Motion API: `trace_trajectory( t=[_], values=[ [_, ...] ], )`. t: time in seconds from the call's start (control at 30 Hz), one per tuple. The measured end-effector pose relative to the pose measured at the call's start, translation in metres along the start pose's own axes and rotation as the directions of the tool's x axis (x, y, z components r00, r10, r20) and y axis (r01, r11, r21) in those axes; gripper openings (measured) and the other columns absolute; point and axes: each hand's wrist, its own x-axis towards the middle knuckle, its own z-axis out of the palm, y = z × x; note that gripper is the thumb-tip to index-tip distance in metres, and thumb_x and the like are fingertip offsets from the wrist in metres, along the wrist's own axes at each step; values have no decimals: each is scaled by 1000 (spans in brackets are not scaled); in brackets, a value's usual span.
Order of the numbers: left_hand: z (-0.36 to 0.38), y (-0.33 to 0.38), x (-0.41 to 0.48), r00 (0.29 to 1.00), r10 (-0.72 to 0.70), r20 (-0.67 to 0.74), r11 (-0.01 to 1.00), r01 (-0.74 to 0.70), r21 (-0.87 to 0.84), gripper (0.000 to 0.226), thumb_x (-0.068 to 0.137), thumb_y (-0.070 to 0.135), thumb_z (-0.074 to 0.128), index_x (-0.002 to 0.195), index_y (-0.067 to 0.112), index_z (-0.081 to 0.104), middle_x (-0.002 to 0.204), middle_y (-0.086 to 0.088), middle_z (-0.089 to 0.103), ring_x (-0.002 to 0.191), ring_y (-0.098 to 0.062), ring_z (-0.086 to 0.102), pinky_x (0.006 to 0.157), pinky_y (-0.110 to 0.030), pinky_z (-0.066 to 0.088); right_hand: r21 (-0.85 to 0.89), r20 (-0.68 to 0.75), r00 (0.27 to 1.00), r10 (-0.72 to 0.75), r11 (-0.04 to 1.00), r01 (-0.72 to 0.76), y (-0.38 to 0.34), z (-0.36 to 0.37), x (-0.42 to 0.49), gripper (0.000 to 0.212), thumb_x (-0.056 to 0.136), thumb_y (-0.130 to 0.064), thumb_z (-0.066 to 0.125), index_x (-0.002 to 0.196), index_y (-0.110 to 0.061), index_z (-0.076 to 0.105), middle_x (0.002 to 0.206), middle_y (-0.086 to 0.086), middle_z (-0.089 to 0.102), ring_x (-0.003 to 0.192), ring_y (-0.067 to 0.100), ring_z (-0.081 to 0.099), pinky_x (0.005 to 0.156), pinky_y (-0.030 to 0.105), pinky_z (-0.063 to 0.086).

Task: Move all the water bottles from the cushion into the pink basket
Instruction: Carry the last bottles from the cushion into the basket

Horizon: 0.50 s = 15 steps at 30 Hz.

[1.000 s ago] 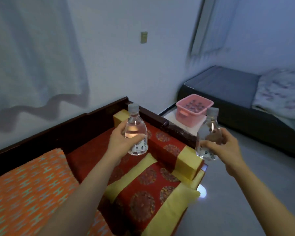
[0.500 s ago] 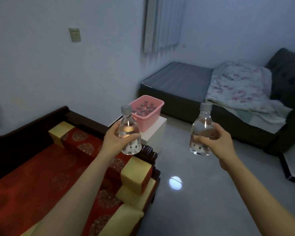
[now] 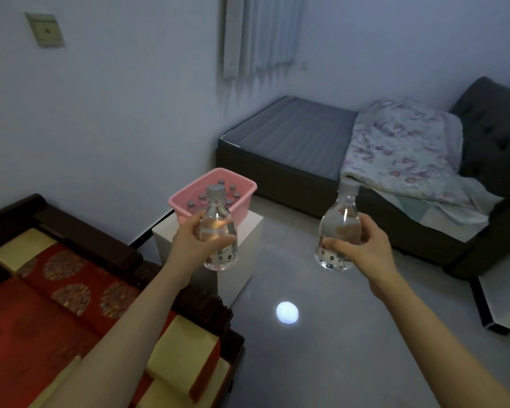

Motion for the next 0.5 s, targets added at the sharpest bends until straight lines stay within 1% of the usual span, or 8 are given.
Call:
trace_trajectory(
  t=[0.07,0.17,0.23,0.3,0.33,0.37,0.43,0.5],
  values=[
    [11,-3,29,1000,-2,-11,1000,2,4,60,64,25,84,118,27,58,118,1,64,109,-21,62,86,-43,56,-5,16,1000,5,1000,-5,6,3,35,71,60,-24,86,123,-28,53,115,-1,61,107,21,59,90,47,53],
    [29,-6,69,999,-36,-38,999,37,32,60,64,25,85,116,27,57,116,3,64,105,-17,62,72,-28,56,7,50,998,29,1000,-29,17,3,84,70,60,-24,86,122,-28,53,115,-1,61,107,21,59,91,49,53],
    [37,-6,86,998,-48,-45,998,51,47,56,63,26,85,110,35,56,113,8,62,102,-13,61,66,-23,54,6,73,997,36,999,-37,24,6,105,69,60,-24,86,119,-31,53,114,-3,61,106,19,58,91,49,52],
    [48,-5,112,997,-52,-58,995,57,81,53,61,29,85,100,44,53,109,15,59,99,-7,59,62,-20,53,-4,91,995,47,999,-47,31,6,136,66,60,-25,86,116,-34,53,112,-6,60,104,16,58,89,47,52],
    [55,-3,123,996,-51,-70,995,57,84,53,60,31,85,99,47,52,109,17,58,98,-5,58,64,-21,53,-6,105,993,46,999,-46,34,5,153,66,60,-25,86,116,-34,53,111,-7,60,103,16,58,88,45,52],
    [62,-3,135,994,-53,-92,995,60,76,54,60,31,86,99,47,52,111,16,58,100,-7,58,68,-26,56,-8,125,991,43,999,-43,38,4,172,67,60,-24,86,117,-34,52,111,-7,60,103,16,58,86,44,52],
    [74,-7,156,987,-76,-139,995,84,50,59,60,28,87,107,40,54,119,6,60,106,-16,61,82,-42,58,-12,166,986,34,999,-33,46,4,208,69,60,-24,86,119,-32,52,111,-5,60,103,18,58,85,43,51],
    [84,-10,175,974,-105,-201,994,112,21,65,59,24,88,115,31,55,125,-1,60,111,-23,61,89,-51,55,-6,228,973,25,1000,-24,51,7,247,69,61,-23,86,119,-32,51,112,-4,59,103,19,58,86,46,51]
  ],
)
